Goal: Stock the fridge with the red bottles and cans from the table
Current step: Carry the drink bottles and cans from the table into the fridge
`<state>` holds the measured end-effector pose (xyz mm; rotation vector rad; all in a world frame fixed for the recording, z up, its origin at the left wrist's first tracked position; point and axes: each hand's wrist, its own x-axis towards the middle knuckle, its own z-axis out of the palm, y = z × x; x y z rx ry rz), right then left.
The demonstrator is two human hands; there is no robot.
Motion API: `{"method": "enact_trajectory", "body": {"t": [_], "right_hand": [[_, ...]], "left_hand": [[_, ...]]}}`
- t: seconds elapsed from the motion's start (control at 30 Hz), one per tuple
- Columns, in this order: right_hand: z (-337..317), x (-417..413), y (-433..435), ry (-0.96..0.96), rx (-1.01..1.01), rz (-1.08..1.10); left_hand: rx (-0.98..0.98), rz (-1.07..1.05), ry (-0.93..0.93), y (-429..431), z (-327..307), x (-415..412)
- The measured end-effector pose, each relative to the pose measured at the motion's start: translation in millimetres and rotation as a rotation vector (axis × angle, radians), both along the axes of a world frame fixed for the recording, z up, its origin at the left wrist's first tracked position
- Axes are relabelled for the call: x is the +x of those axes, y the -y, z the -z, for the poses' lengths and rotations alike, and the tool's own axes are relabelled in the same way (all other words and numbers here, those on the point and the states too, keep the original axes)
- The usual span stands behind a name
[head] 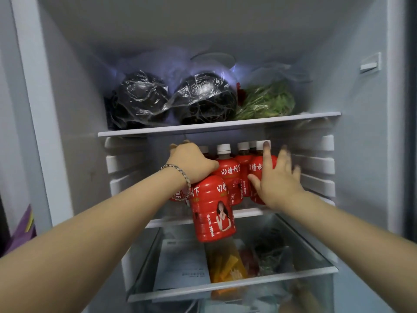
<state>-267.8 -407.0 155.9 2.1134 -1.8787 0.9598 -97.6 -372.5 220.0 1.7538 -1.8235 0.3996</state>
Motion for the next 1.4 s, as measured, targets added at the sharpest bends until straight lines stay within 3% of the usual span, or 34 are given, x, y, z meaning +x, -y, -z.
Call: {"method": "enact_trajectory", "body": {"t": [0.07, 0.13, 0.23, 0.3, 0.4, 0.5, 0.57, 0.67, 0.77, 0.9, 1.03, 1.13, 1.27, 1.4], "right_hand": [[-3.4, 0.2, -16.9, 0.089, -0.042, -0.073], [2.1, 6.1, -40.3, 0.151, -0.118, -0.298], [15.3, 29.4, -65.4, 0.170, 0.115, -0.591], [18.0, 47.1, -66.3, 0.308, 0.210, -0.678], [14.4, 63.5, -60.0, 0.535, 0.160, -0.682], [17.2, 65.8, -54.3, 0.723, -0.005, -0.594], [16.8, 58.0, -47.6, 0.789, -0.155, -0.505], [17.9, 39.2, -34.2, 0.772, -0.323, -0.409], [27.7, 26.4, -16.8, 0.602, -0.463, -0.248], [32.6, 18.7, 9.4, 0.511, -0.327, -0.020], [30.8, 14.5, 17.7, 0.483, -0.205, -0.102], [29.2, 9.5, 19.8, 0.452, -0.146, -0.162], [22.1, -3.2, 30.9, 0.359, -0.073, -0.106], [17.0, -17.2, 50.0, 0.238, 0.030, 0.001]], "left_hand": [[-0.016, -0.003, 0.005, -2.7, 1.6, -2.3], [-0.043, -0.017, 0.015, -4.0, 2.0, -4.3], [-0.065, -0.033, 0.030, -6.2, 3.5, -5.8], [-0.073, -0.034, 0.012, -6.9, 3.9, -5.9], [-0.069, -0.009, -0.072, -7.1, 3.2, -1.2], [-0.098, 0.152, -0.261, -9.3, 5.6, 4.8], [-0.112, 0.226, -0.255, -7.4, 11.5, 9.4], [-0.150, 0.164, -0.189, 4.4, 25.4, 20.9], [-0.217, 0.122, -0.404, 9.9, 36.7, 28.0], [-0.080, 0.127, -0.508, 18.0, 58.7, 24.4], [-0.036, 0.095, -0.338, 17.6, 76.1, 10.5], [0.036, -0.012, -0.372, 19.5, 78.8, -5.8], [0.002, -0.256, -0.078, 34.9, 77.9, -24.6], [0.008, -0.339, 0.013, 47.3, 76.7, -25.8]]}}
